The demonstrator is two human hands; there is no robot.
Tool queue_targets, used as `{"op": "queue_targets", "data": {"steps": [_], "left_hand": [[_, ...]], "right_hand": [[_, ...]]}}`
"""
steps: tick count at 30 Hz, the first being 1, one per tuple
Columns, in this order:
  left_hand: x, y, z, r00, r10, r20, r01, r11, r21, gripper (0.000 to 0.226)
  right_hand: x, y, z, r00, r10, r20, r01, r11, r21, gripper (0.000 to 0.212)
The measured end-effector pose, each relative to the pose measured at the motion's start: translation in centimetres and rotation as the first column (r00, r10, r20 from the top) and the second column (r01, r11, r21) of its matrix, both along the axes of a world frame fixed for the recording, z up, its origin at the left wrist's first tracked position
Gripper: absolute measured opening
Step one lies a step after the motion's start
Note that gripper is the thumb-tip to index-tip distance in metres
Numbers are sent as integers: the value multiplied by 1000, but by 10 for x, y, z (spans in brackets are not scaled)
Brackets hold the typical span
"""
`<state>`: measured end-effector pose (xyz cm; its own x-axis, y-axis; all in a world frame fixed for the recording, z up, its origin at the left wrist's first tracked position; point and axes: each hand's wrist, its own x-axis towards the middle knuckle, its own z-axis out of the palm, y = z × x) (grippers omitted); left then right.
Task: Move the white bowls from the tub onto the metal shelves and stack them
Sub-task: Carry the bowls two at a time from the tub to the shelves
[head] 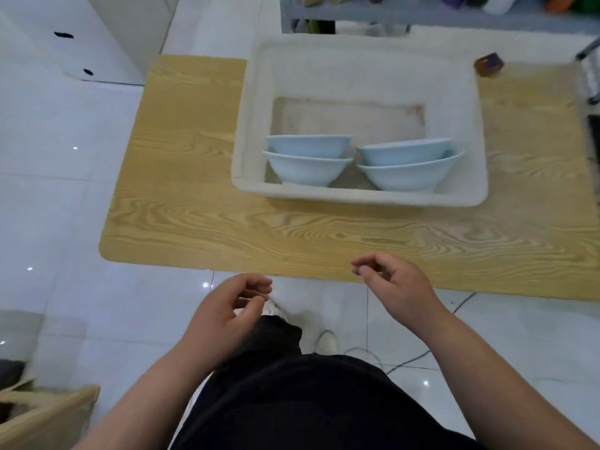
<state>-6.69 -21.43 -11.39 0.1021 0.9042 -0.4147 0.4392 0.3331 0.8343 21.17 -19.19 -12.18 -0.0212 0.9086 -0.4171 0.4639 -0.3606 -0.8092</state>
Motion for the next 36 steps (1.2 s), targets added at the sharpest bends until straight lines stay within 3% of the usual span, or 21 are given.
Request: {"op": "queue_targets", "data": {"steps": [4,8,10,13,16,19,22,25,28,31,36], "left_hand": [[14,103,15,984,-175,-30,178,963,202,33],[45,204,19,924,-264,-276,365,827,429,32],[65,246,11,850,-294,-437,481,773,414,37],[94,288,-8,675,-409,-615,567,820,78,48],[115,306,-22,454,-524,-721,571,792,-216,44],[127,310,-26,319,-559,-765,616,736,-280,29],[138,304,-19,310,-513,-800,603,757,-252,9],[137,290,-1,385,-372,-845,562,820,-105,16],[121,260,30,495,-133,-859,469,873,135,19],[97,217,60,539,86,-838,378,864,332,16],[50,126,85,517,325,-792,156,874,461,15]], "right_hand": [[7,51,20,992,-86,97,72,987,146,18],[41,121,35,903,-109,416,-99,890,446,17],[62,162,34,827,5,563,-240,907,345,24],[86,216,24,687,259,679,-342,940,-12,34],[95,247,10,623,468,627,-442,872,-212,40],[97,256,-3,444,624,643,-544,758,-360,29],[109,259,-4,420,577,701,-578,765,-284,3],[122,250,6,511,475,716,-583,804,-116,13],[122,233,24,612,381,694,-591,803,81,11],[106,224,44,621,329,711,-655,716,241,16],[37,216,66,595,399,698,-786,471,401,14]]}}
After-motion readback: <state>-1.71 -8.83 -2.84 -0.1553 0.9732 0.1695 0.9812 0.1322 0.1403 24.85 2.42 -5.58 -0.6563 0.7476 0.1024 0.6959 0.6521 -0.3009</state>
